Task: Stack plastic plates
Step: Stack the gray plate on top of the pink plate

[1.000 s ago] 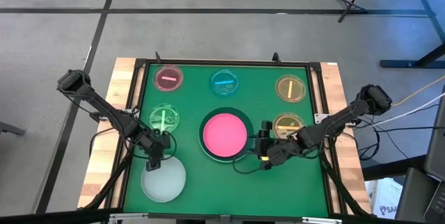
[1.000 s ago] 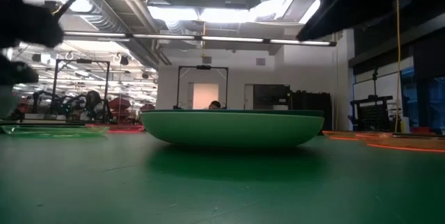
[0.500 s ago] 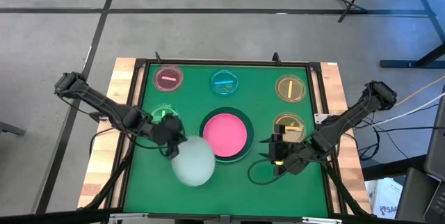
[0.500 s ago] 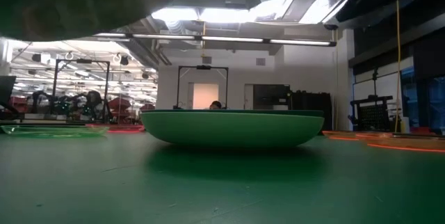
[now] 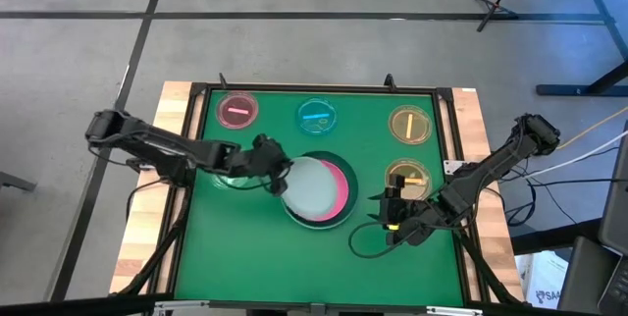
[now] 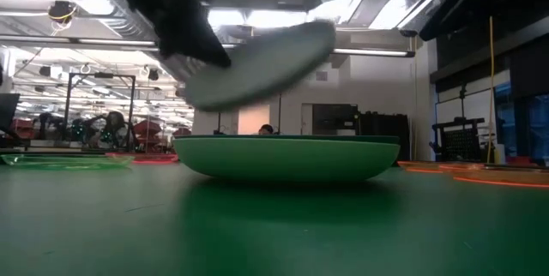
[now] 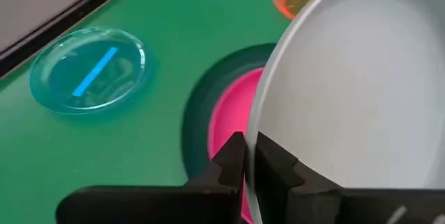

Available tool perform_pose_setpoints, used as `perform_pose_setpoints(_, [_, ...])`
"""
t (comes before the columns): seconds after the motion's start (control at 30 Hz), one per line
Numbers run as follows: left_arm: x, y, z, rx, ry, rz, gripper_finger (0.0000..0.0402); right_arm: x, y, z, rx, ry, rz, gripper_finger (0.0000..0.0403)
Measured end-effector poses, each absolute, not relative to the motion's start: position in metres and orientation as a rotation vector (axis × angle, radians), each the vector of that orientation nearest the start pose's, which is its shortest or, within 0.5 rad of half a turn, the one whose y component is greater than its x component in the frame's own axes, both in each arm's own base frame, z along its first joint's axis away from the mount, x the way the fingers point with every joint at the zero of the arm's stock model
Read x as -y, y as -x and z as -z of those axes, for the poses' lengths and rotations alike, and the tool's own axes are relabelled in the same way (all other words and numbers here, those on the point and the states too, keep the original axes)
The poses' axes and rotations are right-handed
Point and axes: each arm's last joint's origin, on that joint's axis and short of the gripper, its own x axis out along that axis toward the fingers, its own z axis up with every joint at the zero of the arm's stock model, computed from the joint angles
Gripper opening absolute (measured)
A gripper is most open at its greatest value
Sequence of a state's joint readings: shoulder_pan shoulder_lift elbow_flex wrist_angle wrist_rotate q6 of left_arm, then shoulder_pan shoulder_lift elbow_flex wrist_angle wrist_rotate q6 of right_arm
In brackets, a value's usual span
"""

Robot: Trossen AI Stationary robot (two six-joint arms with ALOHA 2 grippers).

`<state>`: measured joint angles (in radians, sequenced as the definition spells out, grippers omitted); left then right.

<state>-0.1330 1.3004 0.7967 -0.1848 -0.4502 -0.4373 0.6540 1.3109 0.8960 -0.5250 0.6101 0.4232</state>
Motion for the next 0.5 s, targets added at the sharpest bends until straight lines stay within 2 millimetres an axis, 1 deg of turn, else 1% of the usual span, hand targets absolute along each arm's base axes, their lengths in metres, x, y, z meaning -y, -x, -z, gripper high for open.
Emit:
perform_pose_setpoints(0.1, [0.011,-0.277,-0.219,-0.6,0.233,-0.472,0.0017,-0.142,-0.212,-0.241,-0.741,0.153,0.118,0.0193])
perform_pose_setpoints(0.23, [-0.003,-0.287,-0.196,-0.671,0.237,-0.524,0.0017,-0.142,-0.212,-0.241,-0.74,0.15,0.119,0.0193])
perform_pose_setpoints(0.37, [-0.007,-0.294,-0.181,-0.723,0.268,-0.492,0.0017,-0.142,-0.212,-0.241,-0.74,0.136,0.125,0.0193])
perform_pose_setpoints(0.5, [-0.006,-0.298,-0.174,-0.749,0.288,-0.45,0.0017,-0.142,-0.212,-0.241,-0.74,0.136,0.124,0.0193])
